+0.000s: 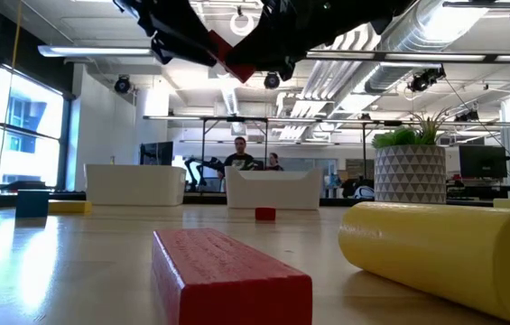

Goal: Sort & place blocks by color
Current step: Put the red block into the transparent bin

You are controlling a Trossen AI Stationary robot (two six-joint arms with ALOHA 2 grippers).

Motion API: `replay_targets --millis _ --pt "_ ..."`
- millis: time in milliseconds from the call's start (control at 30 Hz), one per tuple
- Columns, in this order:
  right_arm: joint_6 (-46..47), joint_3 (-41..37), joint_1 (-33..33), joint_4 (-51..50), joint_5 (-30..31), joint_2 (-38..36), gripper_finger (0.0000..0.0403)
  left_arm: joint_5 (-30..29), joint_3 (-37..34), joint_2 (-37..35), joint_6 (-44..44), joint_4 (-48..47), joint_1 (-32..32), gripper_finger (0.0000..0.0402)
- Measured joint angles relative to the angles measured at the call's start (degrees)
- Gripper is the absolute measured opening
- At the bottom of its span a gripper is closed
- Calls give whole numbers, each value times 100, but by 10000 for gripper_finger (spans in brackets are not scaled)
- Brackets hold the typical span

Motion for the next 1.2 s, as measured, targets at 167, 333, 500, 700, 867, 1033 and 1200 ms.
replay_targets --millis 167,333,500,700,867,1033,1200 --pt "0 0 0 -2 -4 0 35 7 2 33 157 331 2 184" --pt "-9 0 0 0 -2 0 35 7 2 31 173 312 2 180" --pt "-3 0 0 2 -2 2 35 7 2 31 173 306 2 138" --pt "-27 0 2 -5 -24 2 35 37 2 30 316 300 4 53" --pt "-42 0 9 -11 -52 4 42 50 2 26 334 298 0 31" --pt "40 0 62 4 34 4 73 0 2 26 318 305 -59 31" --pt "264 2 150 16 55 4 104 -19 2 26 145 102 -183 32"
